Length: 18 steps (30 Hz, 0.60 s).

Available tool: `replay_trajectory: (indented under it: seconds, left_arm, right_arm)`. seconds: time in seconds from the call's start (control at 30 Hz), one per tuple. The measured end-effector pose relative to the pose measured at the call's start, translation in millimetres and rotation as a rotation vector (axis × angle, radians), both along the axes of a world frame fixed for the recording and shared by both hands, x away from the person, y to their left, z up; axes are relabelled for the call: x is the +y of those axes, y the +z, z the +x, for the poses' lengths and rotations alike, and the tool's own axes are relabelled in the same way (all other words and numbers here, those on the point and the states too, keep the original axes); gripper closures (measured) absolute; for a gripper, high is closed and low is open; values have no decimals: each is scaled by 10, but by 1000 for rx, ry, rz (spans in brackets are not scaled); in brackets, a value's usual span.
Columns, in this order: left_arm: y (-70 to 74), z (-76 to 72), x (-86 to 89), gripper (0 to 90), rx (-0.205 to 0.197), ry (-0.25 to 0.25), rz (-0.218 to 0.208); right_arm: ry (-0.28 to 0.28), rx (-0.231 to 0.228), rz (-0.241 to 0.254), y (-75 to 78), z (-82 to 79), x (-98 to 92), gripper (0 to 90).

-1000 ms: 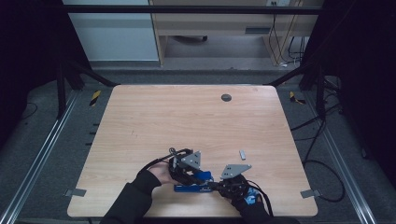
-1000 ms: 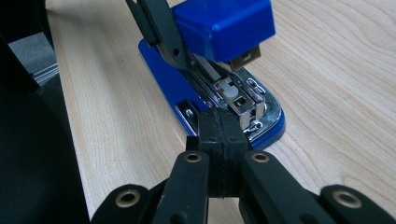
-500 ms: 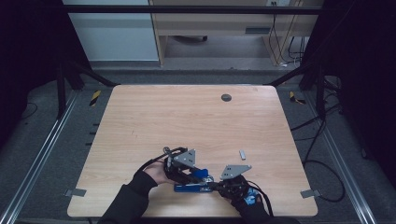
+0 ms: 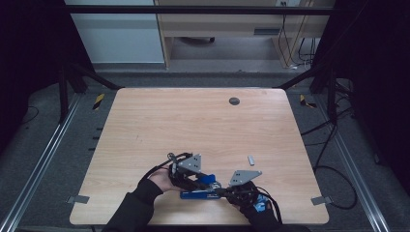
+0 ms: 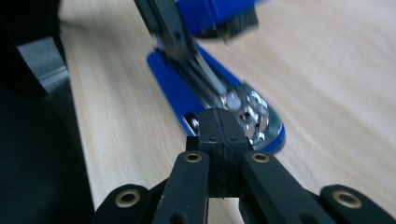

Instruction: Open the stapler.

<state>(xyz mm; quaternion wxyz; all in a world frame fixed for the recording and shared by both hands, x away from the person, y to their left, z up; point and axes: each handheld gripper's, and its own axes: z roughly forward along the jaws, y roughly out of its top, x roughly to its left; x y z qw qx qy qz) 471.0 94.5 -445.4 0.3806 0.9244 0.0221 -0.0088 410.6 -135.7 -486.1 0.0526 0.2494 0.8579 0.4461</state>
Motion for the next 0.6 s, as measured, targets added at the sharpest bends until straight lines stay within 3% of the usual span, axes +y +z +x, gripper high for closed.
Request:
replay_trajectory:
  seconds: [0.3, 0.6]
  left_arm:
    - [-10, -7, -7, 654, -3, 2, -2]
    - [-12, 2, -29, 637, 25, 26, 6]
  right_arm:
    - [-22, -60, 57, 105, 57, -86, 900]
    - [-2, -68, 85, 143, 114, -73, 900]
